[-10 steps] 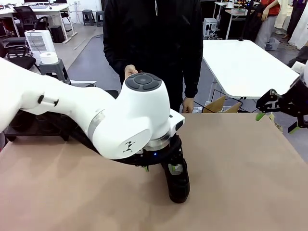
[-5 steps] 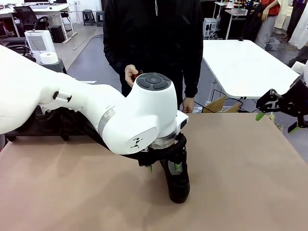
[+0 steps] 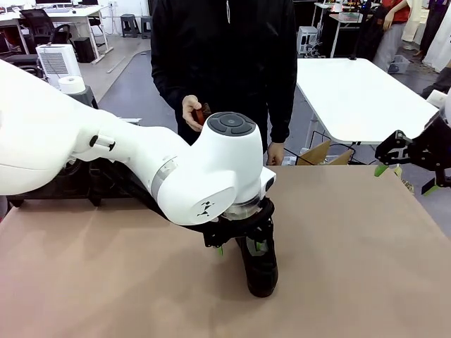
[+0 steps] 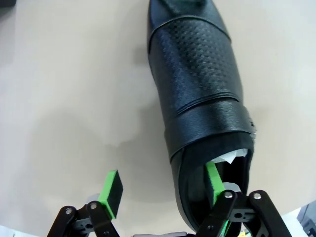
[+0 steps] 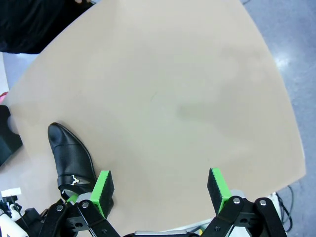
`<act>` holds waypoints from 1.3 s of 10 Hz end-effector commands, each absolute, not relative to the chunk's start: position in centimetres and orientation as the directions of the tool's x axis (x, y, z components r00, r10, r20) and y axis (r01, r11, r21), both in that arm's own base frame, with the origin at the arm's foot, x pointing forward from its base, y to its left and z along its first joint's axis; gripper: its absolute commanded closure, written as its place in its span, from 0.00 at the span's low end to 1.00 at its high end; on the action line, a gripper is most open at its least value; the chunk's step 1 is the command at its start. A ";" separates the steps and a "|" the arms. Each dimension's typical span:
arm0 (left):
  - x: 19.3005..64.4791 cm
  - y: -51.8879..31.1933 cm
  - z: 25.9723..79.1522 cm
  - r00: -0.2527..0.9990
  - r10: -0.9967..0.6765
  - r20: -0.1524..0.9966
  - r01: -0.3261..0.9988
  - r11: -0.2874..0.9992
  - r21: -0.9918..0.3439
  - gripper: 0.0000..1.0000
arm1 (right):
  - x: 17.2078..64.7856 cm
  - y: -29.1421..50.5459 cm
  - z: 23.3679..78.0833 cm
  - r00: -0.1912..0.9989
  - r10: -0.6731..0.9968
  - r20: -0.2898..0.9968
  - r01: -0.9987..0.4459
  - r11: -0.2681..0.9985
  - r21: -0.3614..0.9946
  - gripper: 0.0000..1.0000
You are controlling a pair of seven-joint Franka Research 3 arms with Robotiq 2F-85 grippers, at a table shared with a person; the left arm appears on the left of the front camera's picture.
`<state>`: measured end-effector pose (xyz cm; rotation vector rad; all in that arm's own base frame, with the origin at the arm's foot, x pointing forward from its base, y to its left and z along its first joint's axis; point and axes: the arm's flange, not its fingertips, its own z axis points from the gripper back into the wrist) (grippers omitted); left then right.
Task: Organize the shoes by placing them on the stand.
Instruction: Place the Shoe from the middle of the table onto the Shoes Stand.
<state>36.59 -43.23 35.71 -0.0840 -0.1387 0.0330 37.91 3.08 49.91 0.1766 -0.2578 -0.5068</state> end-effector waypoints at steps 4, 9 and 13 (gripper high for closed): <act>36.9 -43.7 35.7 0.990 0.077 0.114 -0.069 0.995 -0.073 0.97 | 37.9 2.8 49.9 0.851 -0.485 0.202 0.441 0.868 0.229 0.00; 36.9 -45.0 34.8 0.996 0.034 0.083 -0.025 0.995 -0.101 1.00 | 37.9 2.8 49.9 0.851 -0.485 0.202 0.441 0.868 0.229 0.00; 33.9 -41.6 39.5 0.993 0.000 0.120 0.012 0.996 -0.093 1.00 | 37.9 2.8 49.9 0.851 -0.485 0.202 0.441 0.868 0.229 0.00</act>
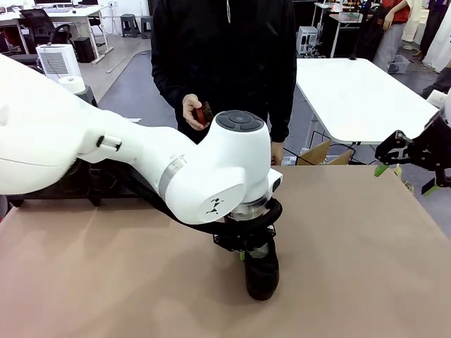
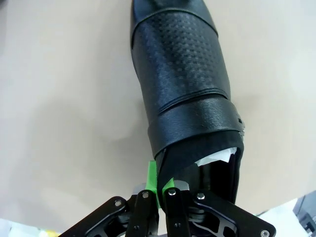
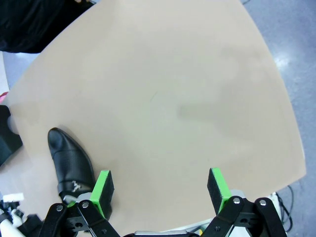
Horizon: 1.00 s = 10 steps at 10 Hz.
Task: Organize the shoes by placing them on the stand.
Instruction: Place the Shoe from the middle of the table onto the Shoes Stand.
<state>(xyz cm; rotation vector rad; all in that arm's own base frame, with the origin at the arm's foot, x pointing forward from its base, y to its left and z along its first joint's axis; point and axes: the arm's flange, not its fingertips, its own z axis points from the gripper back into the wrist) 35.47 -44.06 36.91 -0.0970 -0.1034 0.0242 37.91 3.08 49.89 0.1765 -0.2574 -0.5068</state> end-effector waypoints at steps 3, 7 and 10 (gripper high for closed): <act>33.3 -35.6 44.5 0.973 -0.121 0.197 0.124 0.992 -0.005 1.00 | 37.9 2.8 49.9 0.851 -0.485 0.202 0.441 0.868 0.229 0.00; 33.3 -38.4 43.3 0.982 -0.074 0.177 0.078 0.997 -0.020 1.00 | 37.9 2.8 49.9 0.851 -0.485 0.202 0.441 0.868 0.229 0.00; 33.5 -36.0 43.8 0.964 -0.030 0.266 0.011 0.997 0.072 1.00 | 37.9 2.8 49.9 0.851 -0.485 0.202 0.441 0.868 0.229 0.00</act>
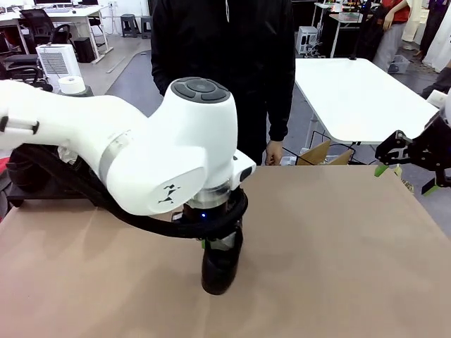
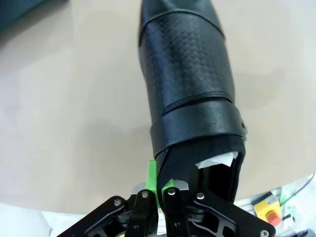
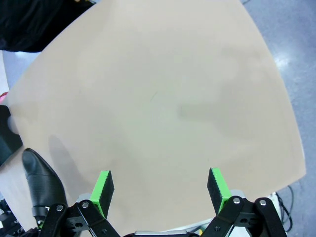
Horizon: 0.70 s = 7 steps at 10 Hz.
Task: Organize the shoes by placing them on the stand.
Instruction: Place the Shoe from the middle of the table onto the Shoes Stand.
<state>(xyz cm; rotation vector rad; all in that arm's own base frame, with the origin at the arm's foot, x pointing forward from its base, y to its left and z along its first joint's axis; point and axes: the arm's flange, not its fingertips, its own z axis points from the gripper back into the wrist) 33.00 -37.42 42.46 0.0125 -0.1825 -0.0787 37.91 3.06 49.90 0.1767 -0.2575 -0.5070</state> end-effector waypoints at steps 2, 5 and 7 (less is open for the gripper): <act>36.5 -31.9 45.2 0.885 -0.022 0.466 -0.021 0.996 0.087 1.00 | 37.9 2.8 49.9 0.851 -0.485 0.202 0.441 0.868 0.229 0.00; 40.9 -27.2 46.8 0.798 0.001 0.602 -0.053 0.996 0.069 1.00 | 37.9 2.8 49.9 0.851 -0.485 0.202 0.441 0.868 0.229 0.00; 44.3 -24.5 46.9 0.765 0.036 0.643 -0.088 0.995 0.049 1.00 | 37.9 2.8 49.9 0.851 -0.485 0.202 0.441 0.868 0.229 0.00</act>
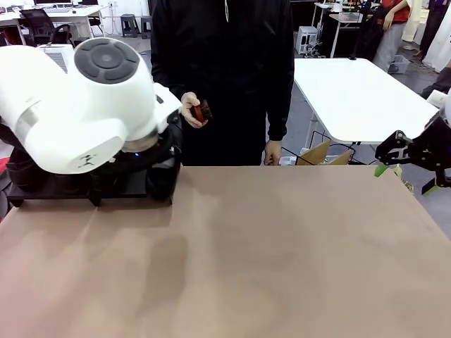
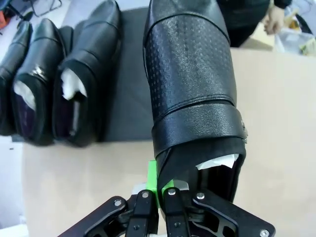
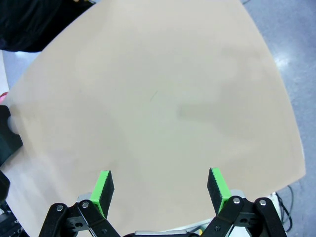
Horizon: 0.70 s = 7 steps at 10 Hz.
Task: Organize the shoes by placing them on the stand.
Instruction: Place the Shoe from the middle of the table onto the Shoes Stand.
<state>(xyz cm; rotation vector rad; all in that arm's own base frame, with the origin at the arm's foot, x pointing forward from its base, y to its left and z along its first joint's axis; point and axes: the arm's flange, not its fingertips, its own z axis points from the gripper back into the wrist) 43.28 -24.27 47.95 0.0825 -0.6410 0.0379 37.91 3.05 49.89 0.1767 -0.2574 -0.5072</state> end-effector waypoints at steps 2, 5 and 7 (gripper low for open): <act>46.7 -23.2 46.7 0.740 0.040 0.671 -0.083 0.996 0.033 1.00 | 37.9 2.8 49.9 0.851 -0.485 0.202 0.441 0.868 0.229 0.00; 49.4 -22.1 44.8 0.746 0.061 0.663 -0.106 0.994 0.027 1.00 | 37.9 2.8 49.9 0.851 -0.485 0.202 0.441 0.868 0.229 0.00; 50.5 -21.5 43.8 0.743 0.075 0.665 -0.114 0.993 0.015 1.00 | 37.9 2.8 49.9 0.851 -0.485 0.202 0.441 0.868 0.229 0.00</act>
